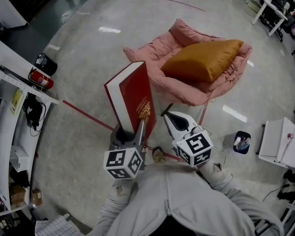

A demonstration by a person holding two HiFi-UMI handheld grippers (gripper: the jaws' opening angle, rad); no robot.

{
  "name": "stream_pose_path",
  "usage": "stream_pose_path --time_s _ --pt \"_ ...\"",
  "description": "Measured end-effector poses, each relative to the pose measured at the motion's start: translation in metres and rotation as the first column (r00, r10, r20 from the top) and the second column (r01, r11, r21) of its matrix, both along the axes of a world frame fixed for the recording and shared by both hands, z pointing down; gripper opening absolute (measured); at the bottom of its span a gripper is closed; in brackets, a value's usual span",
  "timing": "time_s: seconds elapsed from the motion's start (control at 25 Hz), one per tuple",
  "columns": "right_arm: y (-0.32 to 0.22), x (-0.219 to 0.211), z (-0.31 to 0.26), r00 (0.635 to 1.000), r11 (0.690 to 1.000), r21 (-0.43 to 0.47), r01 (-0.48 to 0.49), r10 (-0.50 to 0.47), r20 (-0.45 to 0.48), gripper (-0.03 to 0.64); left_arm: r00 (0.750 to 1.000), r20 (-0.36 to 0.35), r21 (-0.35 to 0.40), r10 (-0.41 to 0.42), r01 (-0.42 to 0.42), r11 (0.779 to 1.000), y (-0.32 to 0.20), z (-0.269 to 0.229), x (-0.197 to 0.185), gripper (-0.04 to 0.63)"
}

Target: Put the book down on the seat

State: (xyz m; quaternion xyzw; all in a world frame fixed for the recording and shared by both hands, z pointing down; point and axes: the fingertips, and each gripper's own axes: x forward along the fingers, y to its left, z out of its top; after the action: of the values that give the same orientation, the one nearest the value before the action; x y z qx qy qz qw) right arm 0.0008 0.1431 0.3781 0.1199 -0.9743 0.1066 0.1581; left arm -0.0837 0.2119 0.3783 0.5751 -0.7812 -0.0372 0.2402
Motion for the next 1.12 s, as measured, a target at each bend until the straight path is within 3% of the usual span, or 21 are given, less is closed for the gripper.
stream_pose_path --time_s 0.68,1.12 --pt "-0.013 -0.058 -0.003 0.999 0.999 -0.005 0.046 -0.046 -0.001 0.000 1.000 0.003 -0.017 -0.002 0.002 1.000 -0.028 0.004 -0.055 0.245" --pt "-0.087 -0.120 -0.018 0.999 1.000 0.009 0.012 -0.012 0.036 0.000 0.998 0.019 -0.021 0.058 -0.057 0.998 -0.109 -0.002 -0.111 0.245"
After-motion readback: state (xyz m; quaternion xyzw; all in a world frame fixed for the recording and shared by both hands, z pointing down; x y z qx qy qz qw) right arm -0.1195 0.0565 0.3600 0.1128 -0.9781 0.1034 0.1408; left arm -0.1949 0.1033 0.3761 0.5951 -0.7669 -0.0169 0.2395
